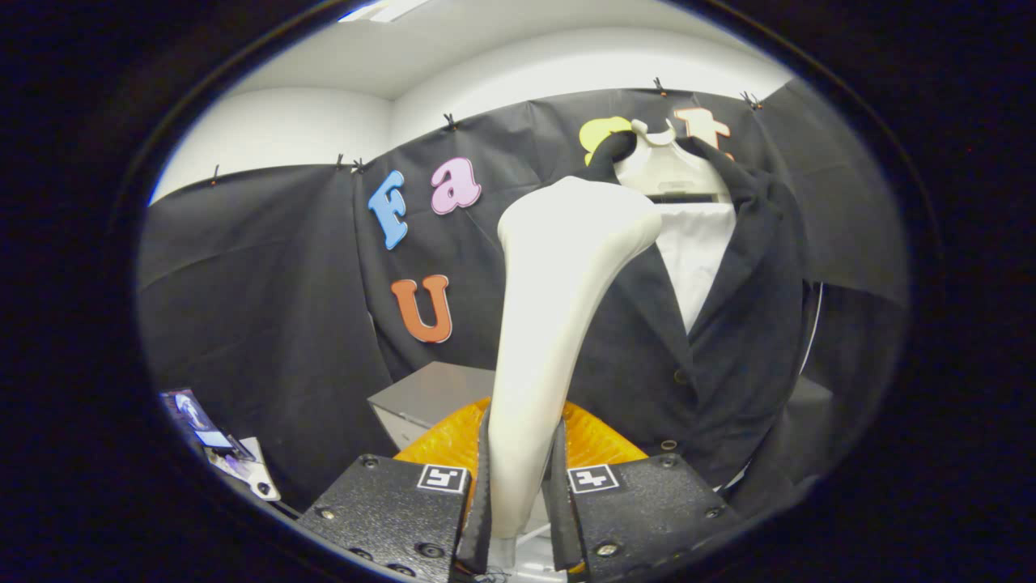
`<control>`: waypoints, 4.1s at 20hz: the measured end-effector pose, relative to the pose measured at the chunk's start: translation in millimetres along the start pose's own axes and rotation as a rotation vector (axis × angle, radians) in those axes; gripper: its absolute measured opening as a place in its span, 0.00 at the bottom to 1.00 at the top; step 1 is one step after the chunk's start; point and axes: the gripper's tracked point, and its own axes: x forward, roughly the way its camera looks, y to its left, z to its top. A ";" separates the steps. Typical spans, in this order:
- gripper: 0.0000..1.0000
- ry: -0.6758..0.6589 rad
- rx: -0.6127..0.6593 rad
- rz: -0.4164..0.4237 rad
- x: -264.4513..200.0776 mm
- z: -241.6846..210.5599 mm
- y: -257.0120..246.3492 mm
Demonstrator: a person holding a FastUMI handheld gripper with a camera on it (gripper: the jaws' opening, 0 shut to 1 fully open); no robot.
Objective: Iron the clothes twice with a garment steamer, once on the left side and once on the right side.
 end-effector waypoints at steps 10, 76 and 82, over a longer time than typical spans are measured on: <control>0.32 -0.052 -0.063 -0.029 57.2 12.3 -19.4; 0.32 -0.031 -0.018 -0.208 -67.5 -115.1 -153.6; 0.32 -0.187 -0.044 -0.271 -70.3 -30.1 -199.6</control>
